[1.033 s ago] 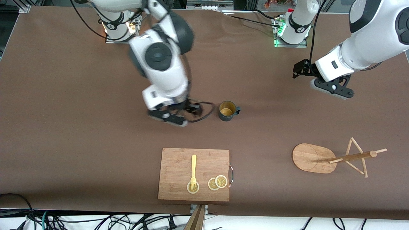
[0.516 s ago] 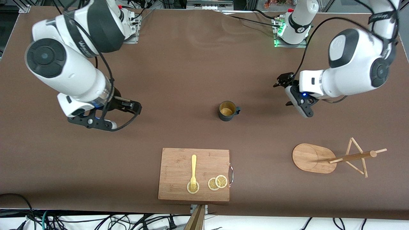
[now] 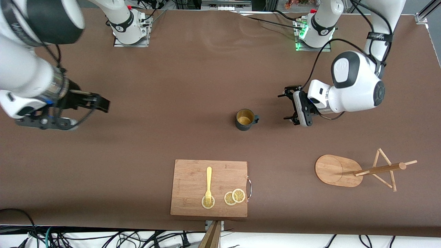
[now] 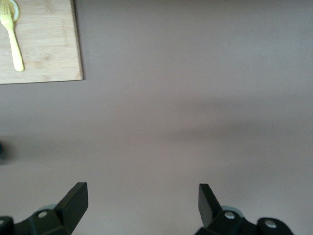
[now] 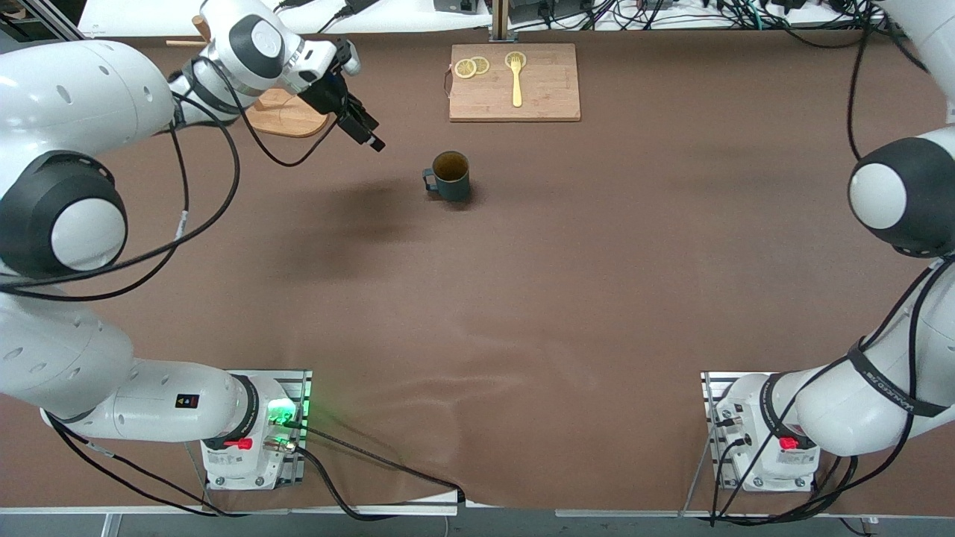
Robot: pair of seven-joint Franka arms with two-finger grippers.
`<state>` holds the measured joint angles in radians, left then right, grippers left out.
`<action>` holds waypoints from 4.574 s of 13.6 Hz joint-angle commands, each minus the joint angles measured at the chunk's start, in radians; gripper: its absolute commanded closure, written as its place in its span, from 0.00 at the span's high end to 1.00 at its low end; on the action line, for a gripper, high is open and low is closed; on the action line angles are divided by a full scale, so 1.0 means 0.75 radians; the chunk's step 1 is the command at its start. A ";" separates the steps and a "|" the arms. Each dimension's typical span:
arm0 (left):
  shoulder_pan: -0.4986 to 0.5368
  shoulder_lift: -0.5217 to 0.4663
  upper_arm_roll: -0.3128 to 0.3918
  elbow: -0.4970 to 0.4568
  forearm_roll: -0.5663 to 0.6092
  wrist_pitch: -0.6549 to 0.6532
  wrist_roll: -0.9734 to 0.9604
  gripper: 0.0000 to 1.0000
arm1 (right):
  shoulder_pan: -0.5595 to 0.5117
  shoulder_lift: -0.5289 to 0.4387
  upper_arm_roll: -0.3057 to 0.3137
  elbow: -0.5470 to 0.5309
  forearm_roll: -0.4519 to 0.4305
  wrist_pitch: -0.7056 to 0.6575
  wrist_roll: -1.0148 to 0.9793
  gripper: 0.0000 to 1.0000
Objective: Pass cup and hang on rack
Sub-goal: 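Release the mug and withdraw the right gripper while the left gripper approaches, then grasp the teal mug handle with the left gripper, then lift the mug and carry it toward the wooden rack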
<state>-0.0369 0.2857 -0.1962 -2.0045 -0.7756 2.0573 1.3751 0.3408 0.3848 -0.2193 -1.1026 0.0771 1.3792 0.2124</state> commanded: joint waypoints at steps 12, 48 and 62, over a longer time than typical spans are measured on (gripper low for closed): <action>0.057 0.500 -0.008 0.012 -0.890 0.108 1.430 1.00 | -0.260 -0.476 0.190 -0.653 -0.137 0.196 -0.173 1.00; 0.867 0.251 0.002 -0.085 -0.199 -0.703 0.587 0.00 | -0.242 -0.429 0.172 -0.608 -0.076 0.208 -0.177 1.00; 1.031 0.494 0.000 0.492 -0.320 -1.011 -0.837 0.00 | -0.240 -0.429 0.176 -0.608 -0.056 0.213 -0.179 1.00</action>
<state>0.7248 0.6347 -0.1842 -1.7093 -1.0016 1.3298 0.8642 0.1620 0.0613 -0.0876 -1.5707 0.0221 1.5412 0.0841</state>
